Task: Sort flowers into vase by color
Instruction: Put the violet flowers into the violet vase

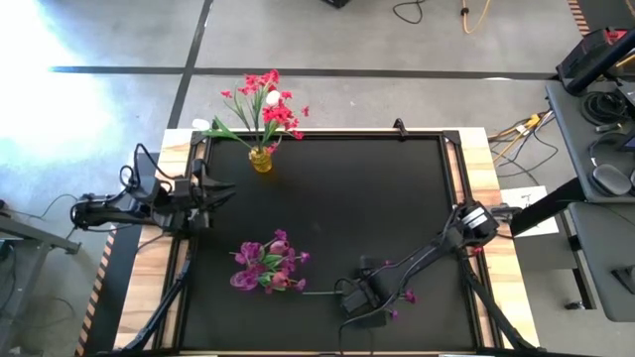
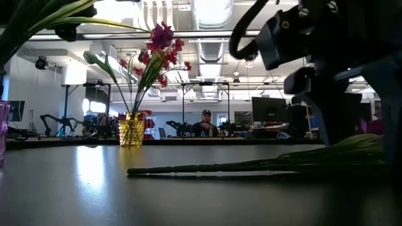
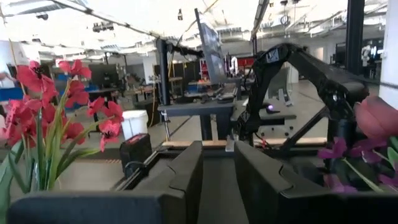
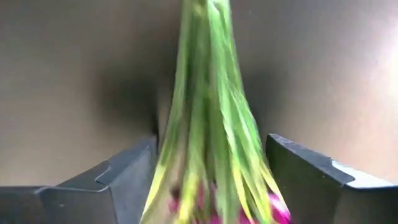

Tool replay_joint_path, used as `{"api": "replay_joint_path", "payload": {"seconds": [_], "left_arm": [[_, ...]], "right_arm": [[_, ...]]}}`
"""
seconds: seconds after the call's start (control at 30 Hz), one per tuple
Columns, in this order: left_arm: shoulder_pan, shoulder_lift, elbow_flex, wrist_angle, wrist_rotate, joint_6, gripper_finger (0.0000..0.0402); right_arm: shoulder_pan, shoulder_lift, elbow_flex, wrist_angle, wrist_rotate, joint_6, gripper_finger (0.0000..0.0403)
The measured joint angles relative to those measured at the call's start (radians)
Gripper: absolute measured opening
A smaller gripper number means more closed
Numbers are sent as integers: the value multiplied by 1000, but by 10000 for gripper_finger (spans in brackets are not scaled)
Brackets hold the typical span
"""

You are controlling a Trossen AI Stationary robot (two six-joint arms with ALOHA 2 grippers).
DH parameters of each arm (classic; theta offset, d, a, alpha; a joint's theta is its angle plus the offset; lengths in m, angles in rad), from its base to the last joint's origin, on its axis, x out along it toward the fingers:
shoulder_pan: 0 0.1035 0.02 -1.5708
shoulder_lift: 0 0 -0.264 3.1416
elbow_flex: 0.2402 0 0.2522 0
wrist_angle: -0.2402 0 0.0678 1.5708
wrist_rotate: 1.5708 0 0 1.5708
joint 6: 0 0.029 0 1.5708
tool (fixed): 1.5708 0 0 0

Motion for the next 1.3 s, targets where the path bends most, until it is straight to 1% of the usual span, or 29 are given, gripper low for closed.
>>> {"api": "replay_joint_path", "payload": {"seconds": [0.1, 0.2, 0.33, 0.4, 0.5, 0.63, 0.7, 0.73, 0.83, 0.87, 1.0, 1.1, 1.17, 1.23, 1.3], "left_arm": [[0, 2, 31, -64, 0, -4, 77], [0, 2, 35, -61, 0, -10, 77], [0, 3, 35, -59, 0, -12, 77], [0, 3, 35, -59, 0, -34, 77], [0, 5, 47, -72, 1, -72, 77], [0, 34, 116, -132, 3, -107, 77], [0, 64, 173, -192, 3, -125, 77], [0, 83, 208, -232, 3, -139, 77], [0, 158, 318, -368, 1, -183, 77], [0, 188, 353, -416, 1, -199, 77], [0, 329, 478, -580, -3, -260, 77], [0, 435, 533, -660, -7, -285, 77], [0, 492, 559, -681, 5, -287, 77], [1, 537, 573, -686, 38, -287, 77], [6, 575, 589, -684, 114, -288, 73]], "right_arm": [[0, -31, -17, -22, 9, 19, 269], [0, -32, -30, -10, -3, 33, 246], [0, -32, -39, -39, -3, 33, 210], [0, -31, -41, -93, -3, 28, 183], [-1, -31, -39, -155, -2, 4, 129], [-4, -32, -2, -305, 37, -37, 52], [-6, -32, 33, -392, 89, -65, 23], [-7, -32, 51, -446, 126, -75, 18], [-17, -32, 127, -605, 266, -106, 20], [-22, -33, 151, -633, 316, -126, 21], [-45, -62, 217, -609, 468, -310, 22], [-75, -66, 264, -628, 587, -405, 22], [-99, -64, 285, -622, 659, -467, 22], [-123, -64, 298, -606, 721, -540, 22], [-149, -64, 304, -582, 768, -615, 22]]}}
